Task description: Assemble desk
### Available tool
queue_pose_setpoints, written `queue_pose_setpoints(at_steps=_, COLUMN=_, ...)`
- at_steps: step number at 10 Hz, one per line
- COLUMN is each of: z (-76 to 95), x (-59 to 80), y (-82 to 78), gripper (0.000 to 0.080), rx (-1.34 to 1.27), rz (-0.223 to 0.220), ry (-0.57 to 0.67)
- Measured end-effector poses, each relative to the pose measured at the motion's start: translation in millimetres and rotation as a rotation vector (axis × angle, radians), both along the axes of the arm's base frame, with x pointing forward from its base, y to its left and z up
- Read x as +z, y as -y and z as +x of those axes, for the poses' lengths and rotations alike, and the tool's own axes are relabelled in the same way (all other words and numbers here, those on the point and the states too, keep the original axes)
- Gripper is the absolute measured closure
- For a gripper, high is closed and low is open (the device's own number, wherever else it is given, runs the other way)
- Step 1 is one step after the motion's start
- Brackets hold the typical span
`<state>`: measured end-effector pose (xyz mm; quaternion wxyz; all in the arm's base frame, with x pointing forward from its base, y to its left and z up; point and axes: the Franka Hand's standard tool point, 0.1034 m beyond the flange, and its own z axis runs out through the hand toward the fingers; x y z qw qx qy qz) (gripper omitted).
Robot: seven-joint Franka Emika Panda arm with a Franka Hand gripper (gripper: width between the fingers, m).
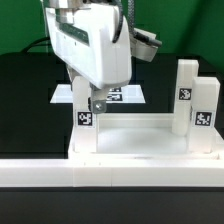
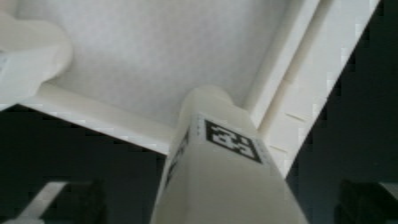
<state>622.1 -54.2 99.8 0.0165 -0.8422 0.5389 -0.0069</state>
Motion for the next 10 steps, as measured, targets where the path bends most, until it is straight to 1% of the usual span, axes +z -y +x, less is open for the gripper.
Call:
queue_pose_setpoints(at_steps=1, z=0.0, x=0.4, y=0.9, gripper=0.0150, rx=0.153, rz=-0.019, ry=-0.003)
queue_pose_setpoints(at_steps=4, z=1.6, x=1.6, y=-0.5, gripper=0.0150, rx=0.425, rz=-0.042, ry=-0.002)
queue_pose_setpoints(at_steps=6, z=2.0, x=1.5, y=-2.4, gripper=0.0150, rx=0.540, rz=-0.045, ry=0.000)
queue_pose_setpoints(at_steps=10, z=1.9, x=1.3, y=-2.5, gripper=0.0150, rx=0.873, rz=-0.053, ry=0.002)
